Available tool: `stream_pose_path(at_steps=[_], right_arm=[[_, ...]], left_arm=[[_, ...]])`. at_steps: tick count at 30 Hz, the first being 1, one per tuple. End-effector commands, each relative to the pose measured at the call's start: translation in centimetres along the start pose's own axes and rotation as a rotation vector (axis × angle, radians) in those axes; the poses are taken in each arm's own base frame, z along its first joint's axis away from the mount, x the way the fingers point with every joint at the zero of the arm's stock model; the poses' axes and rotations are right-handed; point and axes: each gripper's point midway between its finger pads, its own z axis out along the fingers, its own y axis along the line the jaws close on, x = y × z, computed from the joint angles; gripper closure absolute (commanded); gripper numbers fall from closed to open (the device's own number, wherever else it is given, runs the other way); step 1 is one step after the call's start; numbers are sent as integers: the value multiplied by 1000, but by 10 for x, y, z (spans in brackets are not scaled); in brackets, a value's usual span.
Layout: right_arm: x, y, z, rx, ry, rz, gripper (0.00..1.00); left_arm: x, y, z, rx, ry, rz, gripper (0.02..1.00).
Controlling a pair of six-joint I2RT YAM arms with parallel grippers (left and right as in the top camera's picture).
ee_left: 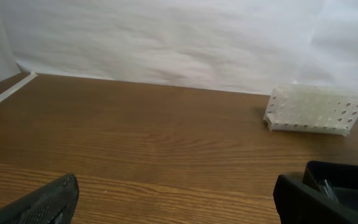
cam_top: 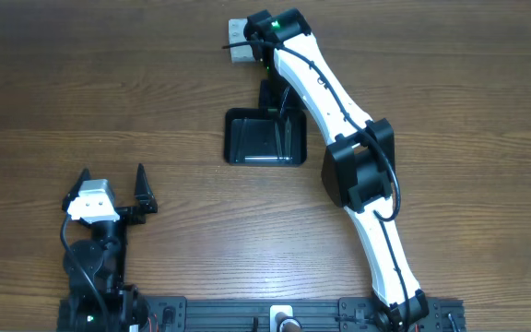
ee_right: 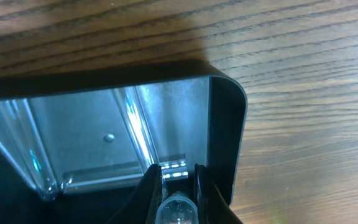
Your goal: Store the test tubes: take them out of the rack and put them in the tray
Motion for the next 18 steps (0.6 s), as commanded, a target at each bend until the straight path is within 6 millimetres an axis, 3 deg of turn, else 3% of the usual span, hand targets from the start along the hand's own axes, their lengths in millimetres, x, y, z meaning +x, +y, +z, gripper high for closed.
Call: stream_pose_path(at_steps=[1,10,18], right_arm=[[-1,-2,14,8,24,14,912],[1,-3,26,17,38,15,893],[-1,-3,28,15,35,16,669]], left_arm=[[1,0,0,2,-2,17,20],[1,0,0,2,-2,17,20],[1,0,0,2,-2,17,23]])
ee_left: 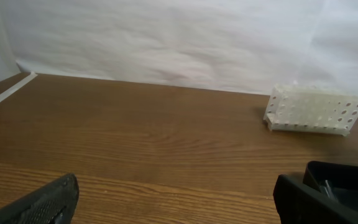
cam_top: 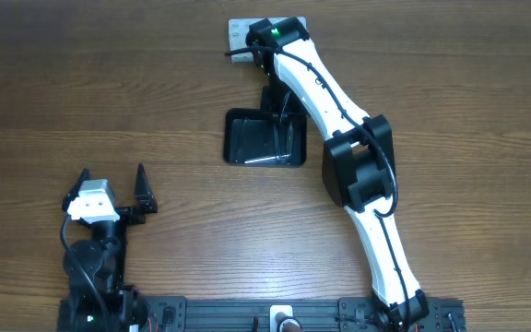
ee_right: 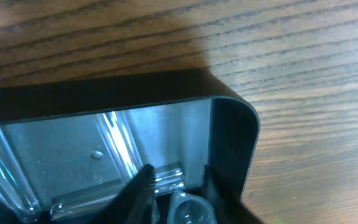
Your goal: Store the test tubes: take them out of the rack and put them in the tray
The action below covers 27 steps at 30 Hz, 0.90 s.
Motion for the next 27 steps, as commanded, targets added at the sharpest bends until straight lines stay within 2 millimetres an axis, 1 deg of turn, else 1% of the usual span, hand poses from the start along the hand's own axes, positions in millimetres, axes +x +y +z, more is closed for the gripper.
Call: stream_pose_path(at_steps=[1,3,7,9,11,13,17,20,22,24,27], right_arm=[[-2,-2,7,4,11,8,636],[-2,-1,7,1,12,8,603],[-1,1,7,-10,18,8,467],[0,2,6,-17,20,7,426],[0,4,3,-33,20,5,358],[-1,7,-5,-61,14,0,290],[-4,10,-32,-120,-21,7,213],[-8,6,-62,-158,-74,15,132],[-9,3,-80,-179,-114,-11,77],[-10,-2,-103,-201,-166,-61,9],[-9,-11,-135,-219,-248,-124,9]], left_arm=[[1,0,0,2,-2,17,20],[1,0,0,2,-1,17,20],[1,0,0,2,-2,17,23],[1,0,0,3,-2,17,20],[1,0,0,2,-2,17,20],[1,0,0,2,-2,17,23],[1,0,0,3,-2,17,20],[1,0,0,2,-1,17,20],[1,0,0,2,-1,17,20],[1,0,0,2,-2,17,20],[1,0,0,2,-2,17,20]])
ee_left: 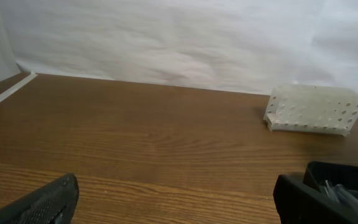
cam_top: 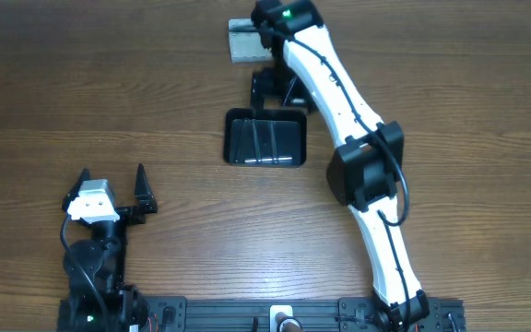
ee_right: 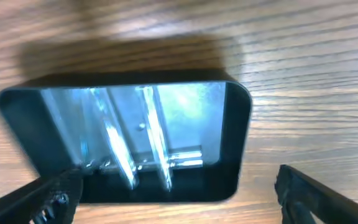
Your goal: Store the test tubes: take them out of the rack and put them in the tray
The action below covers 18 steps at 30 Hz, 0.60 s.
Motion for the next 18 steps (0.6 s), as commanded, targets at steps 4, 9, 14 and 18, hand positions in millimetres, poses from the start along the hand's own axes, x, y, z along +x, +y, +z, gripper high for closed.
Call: stream_pose_path(at_steps=[4,9,14,18], right_arm=[[-3,-21,-122,-54,-301,-161,12],[8,-52,-197,-6,-511,-202,7],[44,-104,-262,85,-667,-119,7],[78,-127,-297,71,-752,-84,9]], left_arm=[[1,0,0,3,-1,17,20],[1,0,0,3,-2,17,20],[1,0,0,3,-2,17,23],[1,0,0,3,-2,17,20]])
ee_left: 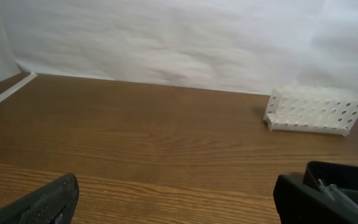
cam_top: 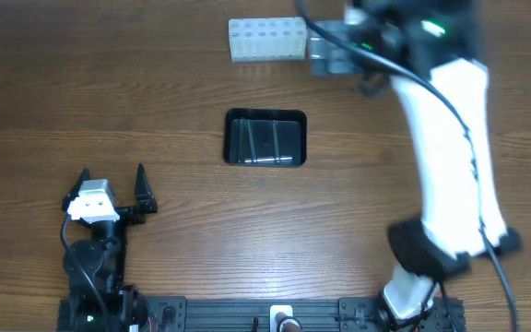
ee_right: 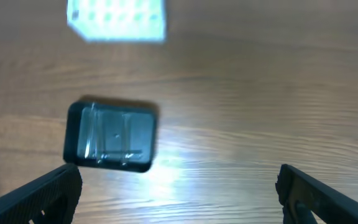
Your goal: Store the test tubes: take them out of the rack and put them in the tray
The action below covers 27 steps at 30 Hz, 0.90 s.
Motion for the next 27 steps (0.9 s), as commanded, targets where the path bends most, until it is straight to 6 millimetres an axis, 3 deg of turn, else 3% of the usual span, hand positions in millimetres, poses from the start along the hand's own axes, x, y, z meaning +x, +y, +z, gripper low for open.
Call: stream_pose_path(at_steps=[1,4,7,12,17,22,27], right_arm=[[10,-39,-58,82,-118,24,7],[41,-59,-84,117,-127,34,7],[80,-76,-95,146,-106,69,9],[125,-94,-85,163,-181,144,7],[143,-93,-53,121,-364,194,9],[133,-87,-27,76,-615,196,7],[131,-82,-12,15,-830,245,7]], left_arm=[[1,0,0,3,-1,17,20],[1,0,0,2,-1,17,18],[1,0,0,2,-1,17,20],[1,0,0,3,-1,17,20],[1,0,0,2,-1,17,20],[1,0,0,2,-1,17,20],[1,0,0,2,-1,17,20]])
